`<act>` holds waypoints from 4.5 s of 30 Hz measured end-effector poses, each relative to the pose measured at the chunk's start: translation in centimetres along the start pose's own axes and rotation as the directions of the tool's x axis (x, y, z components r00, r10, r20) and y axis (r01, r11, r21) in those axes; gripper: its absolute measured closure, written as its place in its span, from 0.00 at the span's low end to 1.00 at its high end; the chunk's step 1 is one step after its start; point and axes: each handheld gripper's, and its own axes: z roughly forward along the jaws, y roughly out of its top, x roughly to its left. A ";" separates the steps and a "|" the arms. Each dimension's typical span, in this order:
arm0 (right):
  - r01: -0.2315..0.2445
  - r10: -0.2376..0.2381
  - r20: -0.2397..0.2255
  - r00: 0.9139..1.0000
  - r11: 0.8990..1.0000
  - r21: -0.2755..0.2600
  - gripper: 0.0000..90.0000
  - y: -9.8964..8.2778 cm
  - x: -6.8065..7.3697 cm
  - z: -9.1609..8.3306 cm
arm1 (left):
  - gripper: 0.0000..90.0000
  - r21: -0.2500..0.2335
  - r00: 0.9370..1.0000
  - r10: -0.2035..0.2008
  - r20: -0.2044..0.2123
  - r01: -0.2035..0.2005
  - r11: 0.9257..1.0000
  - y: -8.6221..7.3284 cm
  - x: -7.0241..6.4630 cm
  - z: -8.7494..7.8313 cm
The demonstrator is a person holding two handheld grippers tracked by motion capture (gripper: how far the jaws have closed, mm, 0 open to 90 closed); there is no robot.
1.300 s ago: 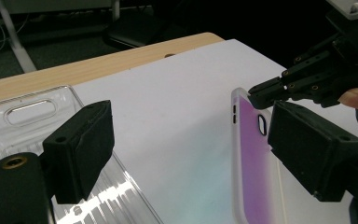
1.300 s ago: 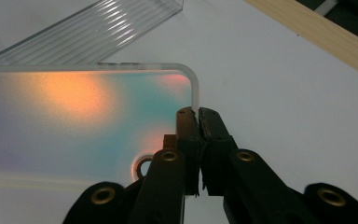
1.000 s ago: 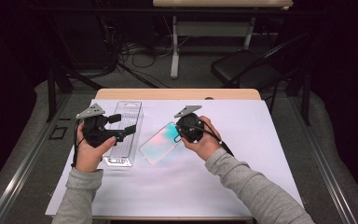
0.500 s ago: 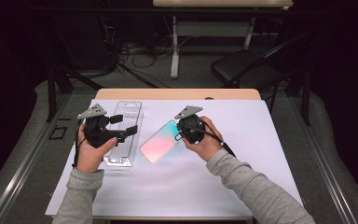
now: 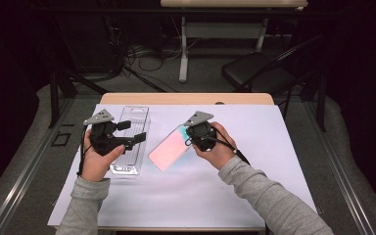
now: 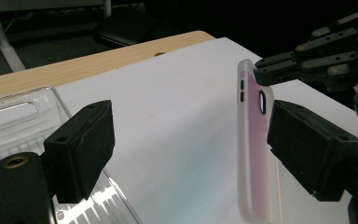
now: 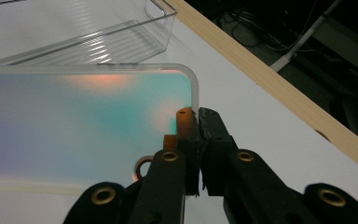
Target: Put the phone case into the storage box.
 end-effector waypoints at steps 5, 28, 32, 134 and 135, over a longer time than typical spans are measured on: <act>0.017 -0.017 0.010 1.000 1.000 -0.007 0.97 0.3 0.0 -0.4 | 0.17 -0.003 1.000 0.001 0.023 -0.001 1.000 0.0 -0.3 0.2; 0.075 -0.073 0.052 0.996 0.997 -0.034 0.97 0.4 0.1 -1.2 | 0.39 0.015 0.994 0.036 0.105 -0.038 0.999 0.1 -1.5 0.9; 0.080 -0.077 0.056 0.995 0.996 -0.036 0.97 0.4 0.2 -1.2 | 0.41 0.036 0.994 0.038 0.106 -0.042 0.998 0.1 -1.7 1.2; 0.177 -0.175 0.038 0.984 0.983 -0.043 0.98 0.0 2.1 -1.0 | 0.90 0.292 0.949 -0.214 0.233 0.141 0.946 -2.2 -2.2 4.9; 0.180 -0.179 0.036 0.983 0.983 -0.043 0.98 0.0 2.0 -1.0 | 0.90 0.292 0.949 -0.212 0.234 0.139 0.946 -2.2 -2.2 5.0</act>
